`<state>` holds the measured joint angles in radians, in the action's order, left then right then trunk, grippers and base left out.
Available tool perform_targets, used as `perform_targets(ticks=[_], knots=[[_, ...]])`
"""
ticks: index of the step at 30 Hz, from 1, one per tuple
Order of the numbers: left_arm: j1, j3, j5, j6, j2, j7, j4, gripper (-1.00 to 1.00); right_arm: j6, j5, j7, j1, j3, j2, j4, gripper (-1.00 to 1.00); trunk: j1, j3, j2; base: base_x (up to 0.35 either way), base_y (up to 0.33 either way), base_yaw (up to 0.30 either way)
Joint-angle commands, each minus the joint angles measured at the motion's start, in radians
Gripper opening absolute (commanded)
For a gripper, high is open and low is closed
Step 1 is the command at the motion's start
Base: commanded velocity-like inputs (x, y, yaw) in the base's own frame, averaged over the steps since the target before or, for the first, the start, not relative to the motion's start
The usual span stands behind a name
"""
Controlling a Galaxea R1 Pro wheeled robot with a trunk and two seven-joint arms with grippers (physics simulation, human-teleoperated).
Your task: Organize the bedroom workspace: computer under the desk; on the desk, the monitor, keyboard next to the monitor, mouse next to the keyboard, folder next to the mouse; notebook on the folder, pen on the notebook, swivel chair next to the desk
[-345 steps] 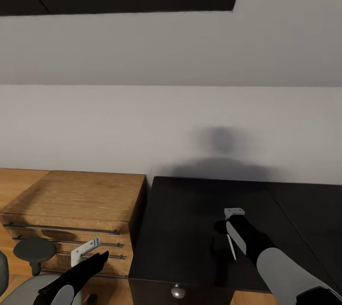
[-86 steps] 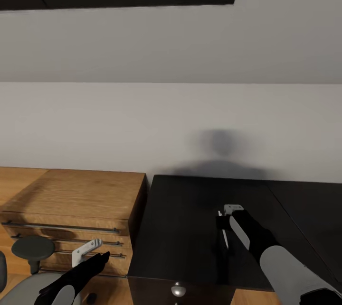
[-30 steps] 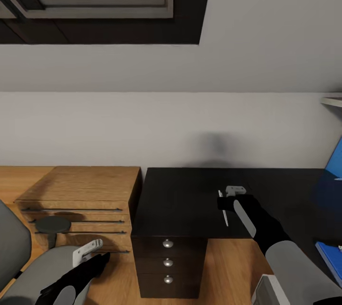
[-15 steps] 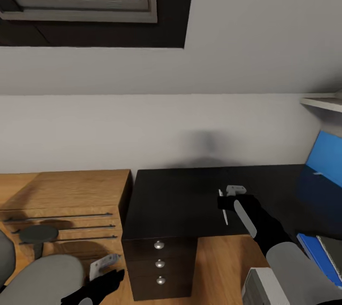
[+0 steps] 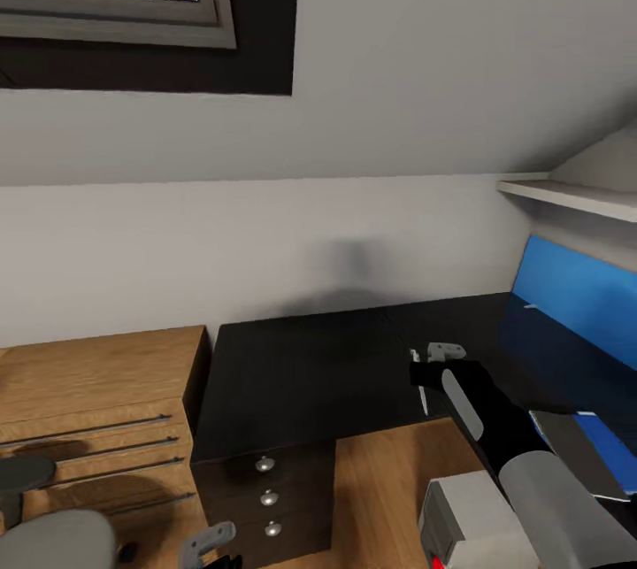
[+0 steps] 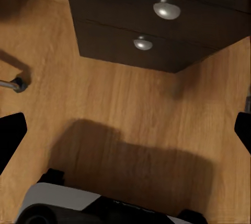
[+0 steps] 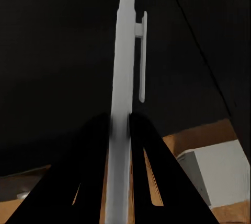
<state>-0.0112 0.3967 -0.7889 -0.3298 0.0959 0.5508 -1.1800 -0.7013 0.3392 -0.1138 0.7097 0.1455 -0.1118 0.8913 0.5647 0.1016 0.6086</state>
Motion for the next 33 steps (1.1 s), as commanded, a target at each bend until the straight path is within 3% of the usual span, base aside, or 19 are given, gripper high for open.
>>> perform_targets(ticks=[1,5,7,11,15,19,27,33], knots=[[-0.001,0.018,-0.006,0.007,0.001,0.009,0.013,1.0,-0.003,0.012,-0.009,0.001,0.004,-0.002,0.002,-1.0,-0.004,-0.001,-0.006,0.0,0.0,-0.292],[-0.001,0.089,0.006,0.034,-0.001,0.008,0.14,1.0,-0.003,0.012,-0.009,0.001,0.002,-0.018,0.003,-1.0,-0.019,-0.014,-0.034,0.0,0.0,-0.292],[-0.001,0.097,0.024,0.037,-0.002,0.008,0.167,1.0,-0.003,0.012,-0.008,0.001,0.0,-0.021,0.003,-1.0,-0.027,-0.02,-0.048,0.0,0.0,-0.293],[-0.001,0.101,0.058,0.04,-0.001,0.008,0.189,1.0,-0.003,0.012,-0.009,0.001,-0.029,-0.022,0.003,-1.0,-0.042,-0.033,-0.076,0.0,0.0,-0.293],[-0.001,0.103,0.081,0.051,-0.001,0.007,0.217,1.0,-0.002,0.011,-0.009,0.001,-0.087,-0.024,0.003,-1.0,-0.057,-0.045,-0.104,0.0,0.0,-0.294],[-0.001,0.103,0.091,0.121,-0.001,0.006,0.253,1.0,-0.001,0.006,-0.009,0.001,-0.127,-0.026,0.003,-1.0,-0.073,-0.058,-0.132,0.0,0.0,-0.294],[-0.001,0.105,0.093,0.178,-0.002,0.006,0.268,1.0,-0.001,-0.003,-0.01,0.001,-0.139,-0.049,0.001,-1.0,-0.103,-0.083,-0.188,0.0,0.0,-0.286],[-0.001,0.108,0.094,0.185,-0.002,0.006,0.27,1.0,-0.001,-0.018,-0.037,0.001,-0.14,-0.062,-0.005,-1.0,-0.103,-0.083,-0.188,0.0,0.0,-0.163]])
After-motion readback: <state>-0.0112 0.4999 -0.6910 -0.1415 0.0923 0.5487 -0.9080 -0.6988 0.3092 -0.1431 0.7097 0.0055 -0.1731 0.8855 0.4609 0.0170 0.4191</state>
